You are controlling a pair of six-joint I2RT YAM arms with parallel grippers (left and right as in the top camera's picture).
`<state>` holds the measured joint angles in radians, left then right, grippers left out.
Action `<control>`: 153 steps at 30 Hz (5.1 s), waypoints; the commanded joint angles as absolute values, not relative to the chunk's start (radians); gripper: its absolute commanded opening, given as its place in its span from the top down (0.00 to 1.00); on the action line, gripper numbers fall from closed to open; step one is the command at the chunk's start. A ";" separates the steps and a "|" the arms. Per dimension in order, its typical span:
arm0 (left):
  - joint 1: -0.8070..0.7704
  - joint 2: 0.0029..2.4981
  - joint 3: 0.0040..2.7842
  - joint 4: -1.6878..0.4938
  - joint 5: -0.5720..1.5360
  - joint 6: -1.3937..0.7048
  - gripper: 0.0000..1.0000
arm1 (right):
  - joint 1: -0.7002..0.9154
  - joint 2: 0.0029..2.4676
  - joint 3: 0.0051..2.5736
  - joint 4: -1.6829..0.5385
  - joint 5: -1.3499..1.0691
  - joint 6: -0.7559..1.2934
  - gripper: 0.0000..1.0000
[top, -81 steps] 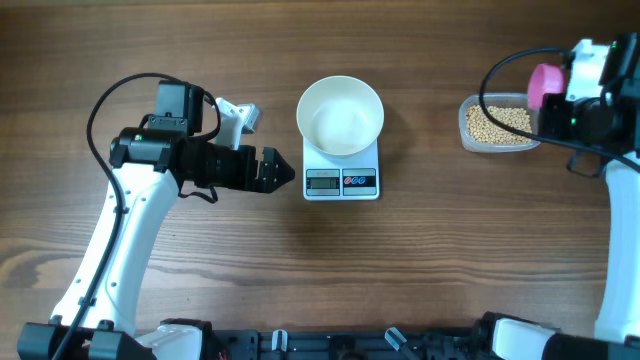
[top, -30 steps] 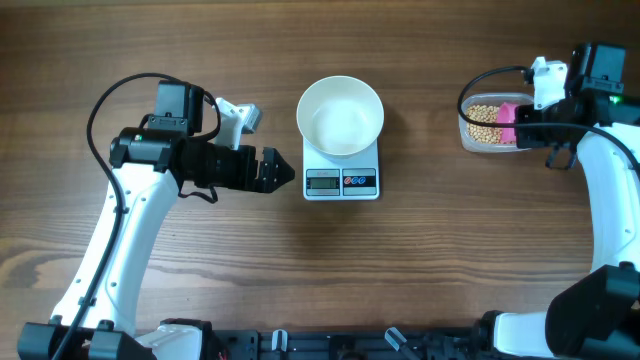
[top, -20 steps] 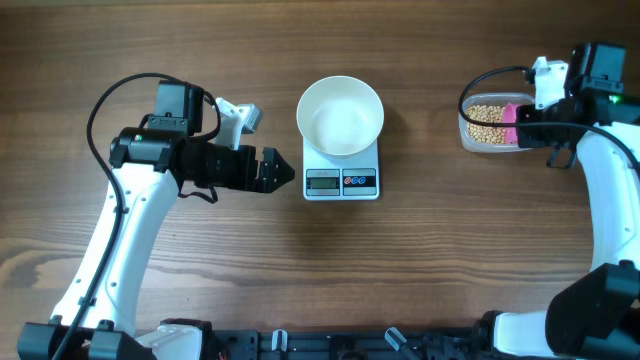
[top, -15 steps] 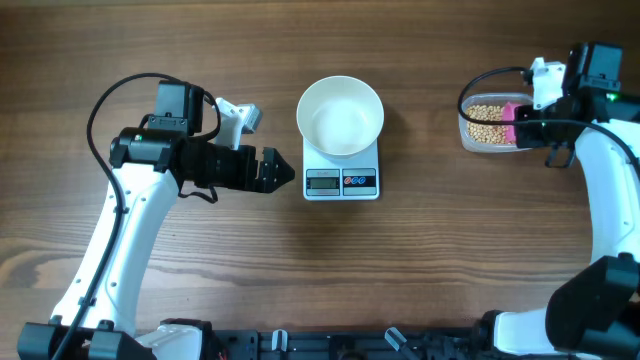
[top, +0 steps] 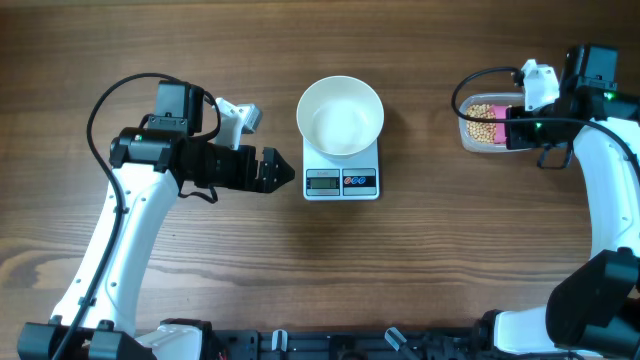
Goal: Scoop item into bowl and weigh 150g on scale
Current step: 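Drag the scoop through the soybeans to fill it, then lift the filled scoop out of the tub with the right gripper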
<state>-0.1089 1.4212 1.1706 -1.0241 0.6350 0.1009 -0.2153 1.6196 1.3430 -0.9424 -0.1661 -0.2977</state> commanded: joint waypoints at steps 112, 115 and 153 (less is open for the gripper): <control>-0.105 1.422 1.160 -1.022 0.654 0.124 0.00 | -0.805 1.863 1.317 -1.247 -1.150 -0.524 0.96; -0.105 1.422 1.160 -1.022 0.654 0.124 0.00 | -0.805 1.863 1.317 -1.251 -1.150 -0.524 0.96; -0.105 1.422 1.160 -1.022 0.654 0.124 0.00 | -0.707 1.863 1.317 -1.612 -1.380 -0.809 0.96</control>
<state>-0.1089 1.4212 1.1706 -1.0241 0.6350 0.1009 -0.7597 1.8465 1.3277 -1.6085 -1.2892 -0.7582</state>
